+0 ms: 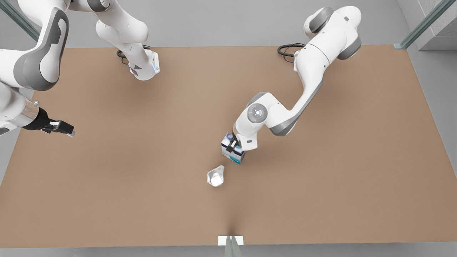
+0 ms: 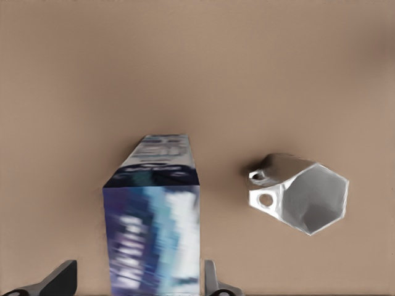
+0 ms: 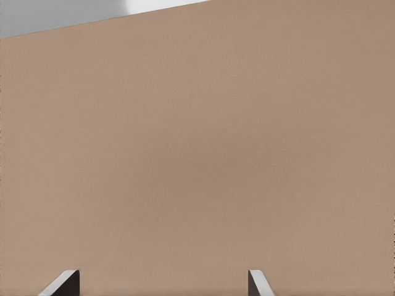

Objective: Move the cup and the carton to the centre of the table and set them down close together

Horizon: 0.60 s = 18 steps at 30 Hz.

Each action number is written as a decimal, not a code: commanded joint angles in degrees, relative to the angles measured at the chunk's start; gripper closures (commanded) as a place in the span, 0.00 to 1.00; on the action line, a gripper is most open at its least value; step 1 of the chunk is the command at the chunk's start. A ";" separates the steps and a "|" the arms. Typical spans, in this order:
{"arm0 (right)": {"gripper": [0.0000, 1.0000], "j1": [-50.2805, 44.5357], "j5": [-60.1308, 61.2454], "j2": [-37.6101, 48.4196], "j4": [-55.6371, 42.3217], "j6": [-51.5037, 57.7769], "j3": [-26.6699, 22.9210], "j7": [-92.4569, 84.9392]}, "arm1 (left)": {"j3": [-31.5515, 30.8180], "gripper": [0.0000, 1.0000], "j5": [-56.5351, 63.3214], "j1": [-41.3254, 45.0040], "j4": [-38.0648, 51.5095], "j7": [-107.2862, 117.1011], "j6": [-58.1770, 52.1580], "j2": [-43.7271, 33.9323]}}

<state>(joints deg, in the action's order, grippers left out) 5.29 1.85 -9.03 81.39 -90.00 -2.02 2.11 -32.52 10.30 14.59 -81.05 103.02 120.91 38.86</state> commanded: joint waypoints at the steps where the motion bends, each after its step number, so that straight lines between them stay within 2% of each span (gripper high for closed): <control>1: 0.00 -0.02 0.00 -0.02 0.09 0.00 0.00 0.00 | 0.00 0.00 -0.10 0.00 0.02 -0.01 -0.24 -0.01; 5: 0.00 0.07 -0.26 0.16 0.00 0.00 0.00 0.00 | 0.00 0.00 -0.36 0.00 1.33 -0.18 -4.63 -0.09; 7: 0.00 0.07 -0.35 0.16 0.00 0.00 -0.09 0.00 | 0.09 0.00 -5.54 -3.77 1.33 -5.44 -13.24 -6.77; 8: 0.00 0.07 -0.35 0.16 0.00 0.00 0.00 0.00 | 0.44 0.00 -9.77 -8.60 1.68 -26.51 -26.85 -10.64; 9: 0.00 0.07 -0.35 0.16 0.00 0.00 0.00 0.00 | 1.66 0.00 -10.03 -14.05 6.34 -49.11 -40.31 -10.73; 10: 0.00 0.07 -0.35 0.16 0.00 0.00 0.00 0.00 | 5.44 0.00 -9.59 -18.97 6.78 -69.41 -44.18 -11.43; 11: 0.00 0.07 -0.44 0.16 0.00 0.00 -0.09 0.00 | 9.84 0.00 -9.51 -23.45 6.78 -83.49 -44.27 -12.14; 13: 0.00 0.07 -0.44 0.24 0.00 0.00 -0.09 0.00 | 16.78 0.00 -9.59 -26.89 7.84 -99.15 -41.64 -12.05; 14: 0.00 0.07 -0.53 0.24 0.00 0.00 -0.09 0.00 | 18.54 0.00 -9.77 -26.89 8.01 -99.06 -39.26 -12.57; 16: 0.00 0.07 -0.53 0.16 0.00 0.00 -0.09 0.00 | 19.33 0.00 -10.12 -25.40 7.49 -98.71 -39.18 -20.13; 18: 0.00 0.07 -0.53 0.16 0.00 0.00 -0.09 0.00 | 19.34 0.00 -10.21 -23.82 6.52 -98.53 -39.18 -24.08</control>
<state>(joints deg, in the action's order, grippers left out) 5.35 1.32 -8.88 81.39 -90.00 -2.06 2.11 -13.20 0.62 -8.57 -74.60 4.40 81.82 14.04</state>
